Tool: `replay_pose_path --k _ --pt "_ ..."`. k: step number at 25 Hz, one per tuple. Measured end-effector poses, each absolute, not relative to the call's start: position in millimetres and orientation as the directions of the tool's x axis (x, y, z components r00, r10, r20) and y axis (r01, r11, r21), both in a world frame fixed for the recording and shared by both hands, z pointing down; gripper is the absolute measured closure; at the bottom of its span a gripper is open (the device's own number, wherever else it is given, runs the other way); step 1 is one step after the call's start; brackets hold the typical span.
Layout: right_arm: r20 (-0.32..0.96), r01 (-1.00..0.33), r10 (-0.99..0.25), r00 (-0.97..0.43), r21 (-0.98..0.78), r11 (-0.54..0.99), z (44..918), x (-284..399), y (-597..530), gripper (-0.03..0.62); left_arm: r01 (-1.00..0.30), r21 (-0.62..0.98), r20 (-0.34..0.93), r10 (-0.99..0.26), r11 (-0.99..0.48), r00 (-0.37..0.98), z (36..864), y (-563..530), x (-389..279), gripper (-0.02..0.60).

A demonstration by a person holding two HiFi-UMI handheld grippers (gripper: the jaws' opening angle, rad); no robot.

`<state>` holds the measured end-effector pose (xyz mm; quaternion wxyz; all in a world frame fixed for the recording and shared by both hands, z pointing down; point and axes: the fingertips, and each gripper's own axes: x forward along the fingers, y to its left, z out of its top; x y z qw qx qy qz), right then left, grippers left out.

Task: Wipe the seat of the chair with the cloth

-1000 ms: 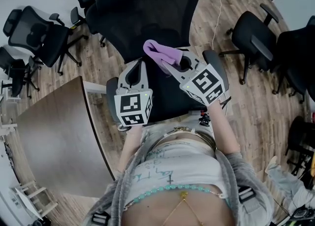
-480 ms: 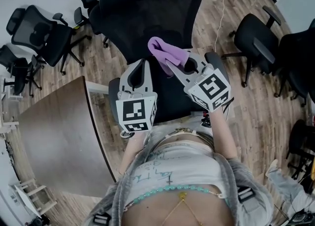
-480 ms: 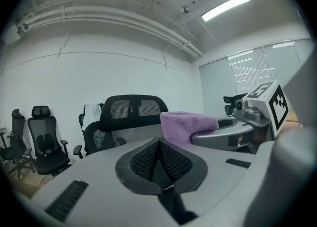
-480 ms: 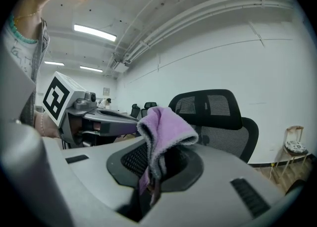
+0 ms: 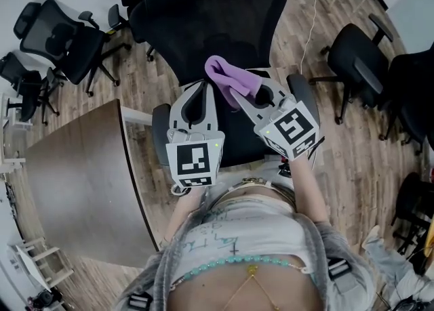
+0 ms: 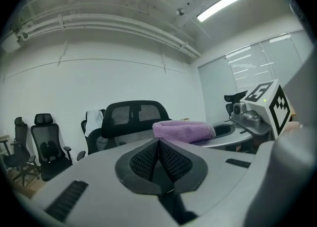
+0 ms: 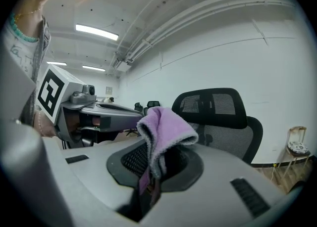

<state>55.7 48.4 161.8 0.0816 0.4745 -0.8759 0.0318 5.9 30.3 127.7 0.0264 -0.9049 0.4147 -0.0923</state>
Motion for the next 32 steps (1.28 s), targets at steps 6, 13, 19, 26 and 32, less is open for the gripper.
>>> replay_pose_path --k 6,13,19,26,32 --pt "0.183 -0.839 -0.827 -0.531 0.025 0.544 163 58 47 0.546 -0.744 -0.125 0.149 -0.754 -0.657 0.640 128 32 6 0.580" --pt "0.183 -0.841 -0.829 -0.529 0.020 0.541 162 59 48 0.546 -0.742 -0.130 0.150 -0.753 -0.658 0.641 129 33 5 0.580" --pt "0.183 -0.837 -0.825 -0.534 0.021 0.547 164 57 48 0.546 -0.742 -0.133 0.150 -0.753 -0.657 0.641 130 33 5 0.580" --pt "0.191 -0.832 -0.818 -0.542 0.019 0.555 169 56 49 0.546 -0.746 -0.129 0.159 -0.756 -0.654 0.635 137 31 6 0.580" --pt "0.199 -0.826 -0.813 -0.548 0.025 0.563 171 54 48 0.546 -0.747 -0.108 0.170 -0.753 -0.656 0.636 142 29 5 0.579"
